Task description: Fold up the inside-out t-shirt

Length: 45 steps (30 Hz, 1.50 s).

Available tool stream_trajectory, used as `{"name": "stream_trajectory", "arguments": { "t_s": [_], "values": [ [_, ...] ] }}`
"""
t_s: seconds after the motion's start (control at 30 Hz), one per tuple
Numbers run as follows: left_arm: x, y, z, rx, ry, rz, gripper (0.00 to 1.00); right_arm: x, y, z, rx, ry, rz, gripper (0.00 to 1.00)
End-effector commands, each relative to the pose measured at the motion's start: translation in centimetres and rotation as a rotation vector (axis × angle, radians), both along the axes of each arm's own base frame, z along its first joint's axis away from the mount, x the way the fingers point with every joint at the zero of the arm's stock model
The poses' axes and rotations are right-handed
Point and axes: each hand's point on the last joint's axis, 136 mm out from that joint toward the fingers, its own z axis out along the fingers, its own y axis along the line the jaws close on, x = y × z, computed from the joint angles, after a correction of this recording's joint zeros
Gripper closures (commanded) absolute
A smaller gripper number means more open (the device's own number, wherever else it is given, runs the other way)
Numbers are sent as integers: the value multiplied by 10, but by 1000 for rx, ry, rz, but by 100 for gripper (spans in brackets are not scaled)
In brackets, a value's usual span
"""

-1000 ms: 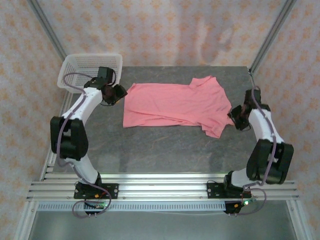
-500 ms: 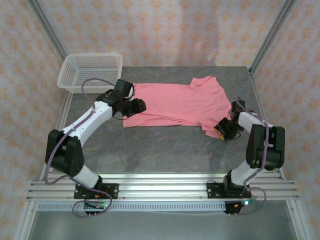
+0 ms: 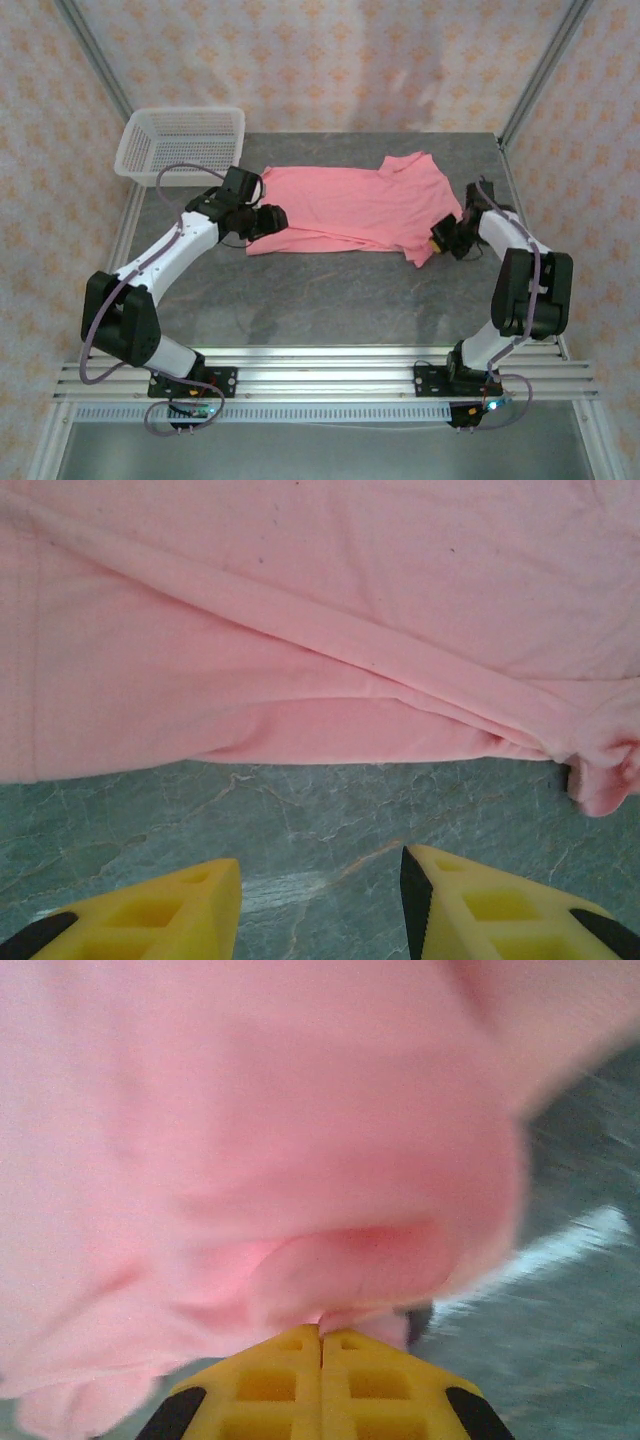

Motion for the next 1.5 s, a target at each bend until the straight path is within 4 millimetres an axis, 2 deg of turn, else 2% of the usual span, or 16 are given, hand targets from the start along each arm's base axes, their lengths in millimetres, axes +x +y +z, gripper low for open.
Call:
{"name": "stream_trajectory", "arguments": {
  "t_s": [0.0, 0.13, 0.23, 0.27, 0.33, 0.47, 0.57, 0.63, 0.73, 0.83, 0.9, 1.0, 1.17, 1.2, 1.33, 1.47],
  "values": [
    [-3, 4, 7, 21, -34, -11, 54, 53, 8, 46, 62, -120, -83, 100],
    [-7, 4, 1, 25, -13, -25, 54, 122, -1, 54, 30, -154, -160, 100],
    [-10, 5, -4, 31, 2, -24, 54, 163, -6, 41, -8, -131, -196, 100],
    [-11, 6, -5, 35, 7, -24, 54, 175, -4, 36, 3, -124, -195, 95],
    [-14, 9, -10, 48, 18, -18, 54, 194, -3, 25, 7, -91, -188, 67],
    [-18, 15, -18, 80, 50, 0, 54, 204, -15, 36, -61, -73, -153, 60],
    [-23, 31, -28, 154, 101, 56, 54, 183, -28, 50, -88, -69, -149, 60],
    [-33, 54, -42, 247, 176, 146, 53, 148, -46, 47, -136, -40, -165, 59],
    [-48, 84, -67, 278, 296, 296, 51, 85, -78, 27, -160, -2, -258, 59],
    [-39, 83, -75, 129, 259, 376, 47, 33, -92, -1, -138, 28, -297, 58],
    [-29, 78, -75, 64, 226, 382, 44, 18, -86, -13, -131, 43, -234, 58],
    [-19, 71, -77, 48, 226, 347, 43, 12, -79, -30, -113, 74, -178, 57],
    [-4, 72, -93, 39, 235, 361, 39, 28, -78, -39, -85, 49, -176, 60],
    [-1, 73, -99, 30, 243, 376, 39, 29, -78, -42, -77, 58, -176, 63],
    [15, 70, -114, -40, 241, 438, 42, 27, -79, -43, -87, 70, -178, 92],
    [25, 70, -118, -54, 242, 476, 49, 24, -79, -38, -99, 70, -164, 98]
  ]
}}
